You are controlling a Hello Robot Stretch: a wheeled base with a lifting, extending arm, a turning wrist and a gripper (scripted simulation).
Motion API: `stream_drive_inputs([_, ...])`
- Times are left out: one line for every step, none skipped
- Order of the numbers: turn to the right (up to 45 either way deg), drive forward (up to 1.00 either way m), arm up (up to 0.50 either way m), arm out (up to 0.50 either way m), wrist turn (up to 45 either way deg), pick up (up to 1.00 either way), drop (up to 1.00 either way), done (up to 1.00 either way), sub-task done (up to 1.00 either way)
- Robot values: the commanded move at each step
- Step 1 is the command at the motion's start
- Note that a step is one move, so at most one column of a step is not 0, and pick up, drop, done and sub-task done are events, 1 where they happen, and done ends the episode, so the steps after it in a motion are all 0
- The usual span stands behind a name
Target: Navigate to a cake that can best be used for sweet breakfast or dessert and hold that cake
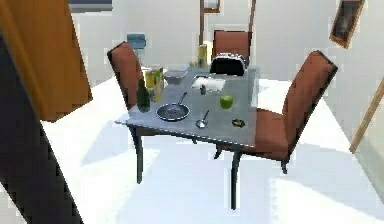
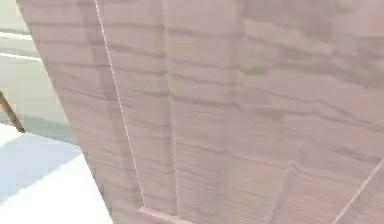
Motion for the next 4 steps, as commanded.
stream_drive_inputs([0.0,0.50,0.00,0.00,0.0,0.00,0.00,0.00,0.00])
stream_drive_inputs([-45.0,0.00,0.00,0.00,0.0,0.00,0.00,0.00,0.00])
stream_drive_inputs([-18.0,0.00,0.00,0.00,0.0,0.00,0.00,0.00,0.00])
stream_drive_inputs([-3.0,0.00,0.00,0.00,0.0,0.00,0.00,0.00,0.00])
